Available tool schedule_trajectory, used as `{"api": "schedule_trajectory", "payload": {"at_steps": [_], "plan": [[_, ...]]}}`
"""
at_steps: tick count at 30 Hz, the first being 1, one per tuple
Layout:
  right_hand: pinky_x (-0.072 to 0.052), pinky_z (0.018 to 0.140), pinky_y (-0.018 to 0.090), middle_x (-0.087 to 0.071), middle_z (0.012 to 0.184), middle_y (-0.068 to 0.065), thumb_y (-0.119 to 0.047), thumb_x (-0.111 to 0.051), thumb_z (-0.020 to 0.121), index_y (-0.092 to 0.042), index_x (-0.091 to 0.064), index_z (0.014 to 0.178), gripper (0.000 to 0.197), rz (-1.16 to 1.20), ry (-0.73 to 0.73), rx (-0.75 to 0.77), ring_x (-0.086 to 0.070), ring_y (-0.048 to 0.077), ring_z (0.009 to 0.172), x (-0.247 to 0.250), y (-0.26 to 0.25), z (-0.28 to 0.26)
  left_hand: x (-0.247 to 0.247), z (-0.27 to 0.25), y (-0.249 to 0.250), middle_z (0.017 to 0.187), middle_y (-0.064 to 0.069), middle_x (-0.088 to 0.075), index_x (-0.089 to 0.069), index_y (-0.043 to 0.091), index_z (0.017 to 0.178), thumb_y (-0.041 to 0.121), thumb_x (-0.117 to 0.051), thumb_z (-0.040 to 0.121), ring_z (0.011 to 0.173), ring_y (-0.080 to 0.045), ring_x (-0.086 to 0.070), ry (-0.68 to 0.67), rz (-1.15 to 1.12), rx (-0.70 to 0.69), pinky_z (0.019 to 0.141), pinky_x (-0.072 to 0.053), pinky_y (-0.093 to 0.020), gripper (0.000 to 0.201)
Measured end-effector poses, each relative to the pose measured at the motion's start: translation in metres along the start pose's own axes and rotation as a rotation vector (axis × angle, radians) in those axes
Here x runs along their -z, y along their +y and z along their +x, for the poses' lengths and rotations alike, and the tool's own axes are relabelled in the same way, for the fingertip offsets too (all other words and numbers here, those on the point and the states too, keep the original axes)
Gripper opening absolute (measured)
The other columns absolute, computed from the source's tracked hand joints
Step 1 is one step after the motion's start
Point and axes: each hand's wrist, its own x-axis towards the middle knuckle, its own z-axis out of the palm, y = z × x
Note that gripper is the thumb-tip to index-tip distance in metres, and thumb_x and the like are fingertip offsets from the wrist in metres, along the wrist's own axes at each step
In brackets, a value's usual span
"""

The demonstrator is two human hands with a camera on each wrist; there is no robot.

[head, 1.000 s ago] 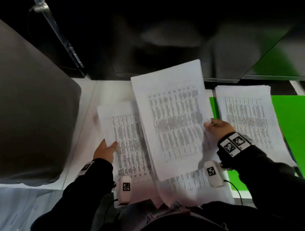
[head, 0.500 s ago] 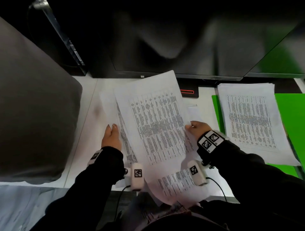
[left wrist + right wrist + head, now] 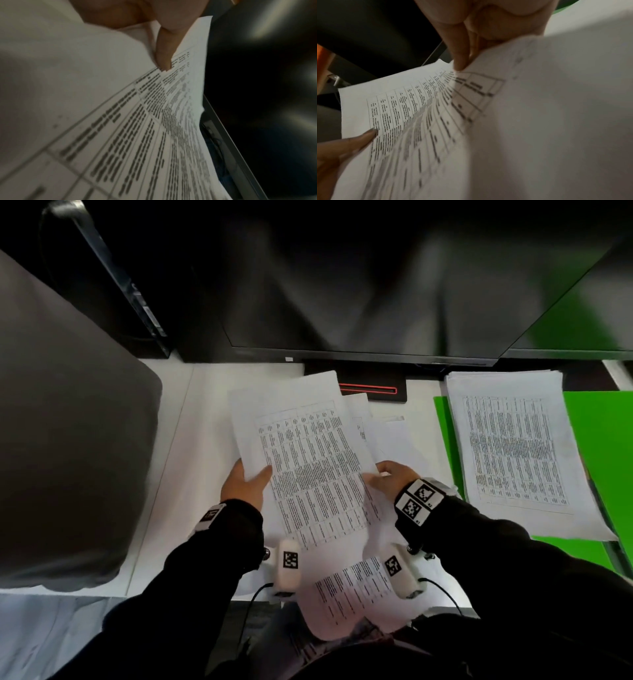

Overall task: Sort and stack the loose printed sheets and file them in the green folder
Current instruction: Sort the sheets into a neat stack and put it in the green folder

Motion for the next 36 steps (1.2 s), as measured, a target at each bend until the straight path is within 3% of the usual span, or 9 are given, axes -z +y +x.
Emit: {"api": "schedule_trajectory", "payload": {"at_steps": [5, 9, 13, 16, 19, 21, 29, 33, 36], "plan": [[-0.04, 0.086, 0.022, -0.061, 0.116, 0.005, -0.032, -0.075, 0.075, -0.014, -0.051, 0.125, 0.059, -0.291, -0.247, 0.063, -0.057, 0.022, 0.11, 0.002, 0.02, -0.007, 0.014, 0.022, -0.003, 0.11, -0.002, -0.065, -0.058, 0.017, 0.118, 0.023, -0.064, 0.086, 0.101, -0.022, -0.061, 0.068, -0.101, 0.009, 0.093, -0.047, -0.035, 0.033], [-0.051, 0.062, 0.025, -0.062, 0.084, 0.009, -0.014, -0.075, 0.075, -0.017, -0.058, 0.099, 0.03, -0.074, -0.324, 0.067, -0.059, 0.019, 0.07, 0.006, 0.034, -0.005, 0.026, 0.036, 0.006, 0.108, -0.005, -0.066, -0.061, 0.015, 0.112, 0.019, -0.063, 0.086, 0.096, -0.023, -0.062, 0.096, -0.143, -0.017, 0.088, -0.048, -0.034, 0.026], [-0.051, 0.053, 0.021, -0.06, 0.065, -0.002, -0.005, -0.071, 0.078, -0.026, -0.057, 0.082, 0.026, 0.045, -0.295, 0.068, -0.056, 0.011, 0.056, 0.018, 0.031, -0.001, 0.034, 0.046, 0.008, 0.111, -0.011, -0.066, -0.061, 0.015, 0.106, 0.019, -0.064, 0.085, 0.097, -0.028, -0.063, 0.124, -0.16, 0.012, 0.092, -0.05, -0.042, 0.022], [-0.054, 0.067, 0.025, -0.066, 0.069, -0.004, -0.011, -0.073, 0.076, -0.027, -0.06, 0.088, 0.024, 0.065, -0.303, 0.09, -0.061, 0.014, 0.067, 0.02, 0.03, 0.001, 0.035, 0.047, 0.008, 0.116, -0.012, -0.063, -0.058, 0.009, 0.115, 0.017, -0.06, 0.088, 0.095, -0.025, -0.06, 0.114, -0.174, 0.002, 0.087, -0.047, -0.034, 0.029], [-0.048, 0.095, 0.031, -0.069, 0.108, 0.003, -0.022, -0.077, 0.073, -0.017, -0.059, 0.115, 0.047, -0.05, -0.378, 0.154, -0.064, 0.017, 0.101, 0.014, 0.028, -0.001, 0.031, 0.043, 0.007, 0.114, -0.011, -0.061, -0.055, 0.006, 0.122, 0.014, -0.058, 0.09, 0.096, -0.022, -0.057, 0.094, -0.194, 0.004, 0.082, -0.042, -0.028, 0.033], [-0.045, 0.099, 0.032, -0.066, 0.115, 0.004, -0.025, -0.08, 0.07, -0.014, -0.056, 0.123, 0.059, -0.166, -0.385, 0.192, -0.061, 0.018, 0.108, 0.011, 0.028, -0.003, 0.031, 0.042, 0.006, 0.113, -0.008, -0.061, -0.056, 0.008, 0.122, 0.015, -0.057, 0.09, 0.095, -0.02, -0.055, 0.107, -0.201, 0.001, 0.085, -0.043, -0.031, 0.033], [-0.034, 0.065, 0.02, -0.054, 0.079, 0.0, -0.029, -0.072, 0.078, -0.017, -0.061, 0.106, 0.033, -0.548, -0.182, 0.093, -0.05, 0.012, 0.086, 0.044, 0.038, 0.005, 0.064, 0.06, -0.004, 0.118, -0.006, -0.063, -0.059, 0.014, 0.118, 0.024, -0.059, 0.089, 0.111, -0.026, -0.059, 0.18, -0.113, -0.006, 0.094, -0.042, -0.032, 0.031], [-0.036, 0.075, 0.022, -0.064, 0.111, 0.018, -0.022, -0.063, 0.086, -0.005, -0.062, 0.116, 0.035, -0.407, 0.128, -0.025, -0.059, 0.026, 0.107, 0.084, 0.049, 0.009, 0.075, 0.061, -0.005, 0.118, -0.006, -0.061, -0.056, 0.008, 0.122, 0.02, -0.055, 0.092, 0.111, -0.024, -0.057, 0.215, -0.049, -0.01, 0.089, -0.04, -0.027, 0.033], [-0.035, 0.071, 0.025, -0.065, 0.099, 0.019, -0.02, -0.06, 0.087, -0.003, -0.065, 0.102, 0.023, -0.278, 0.298, -0.058, -0.059, 0.027, 0.09, 0.12, 0.057, 0.005, 0.081, 0.057, -0.008, 0.119, -0.004, -0.061, -0.057, 0.008, 0.12, 0.022, -0.056, 0.091, 0.108, -0.024, -0.058, 0.268, -0.03, -0.024, 0.09, -0.041, -0.029, 0.032]]}}
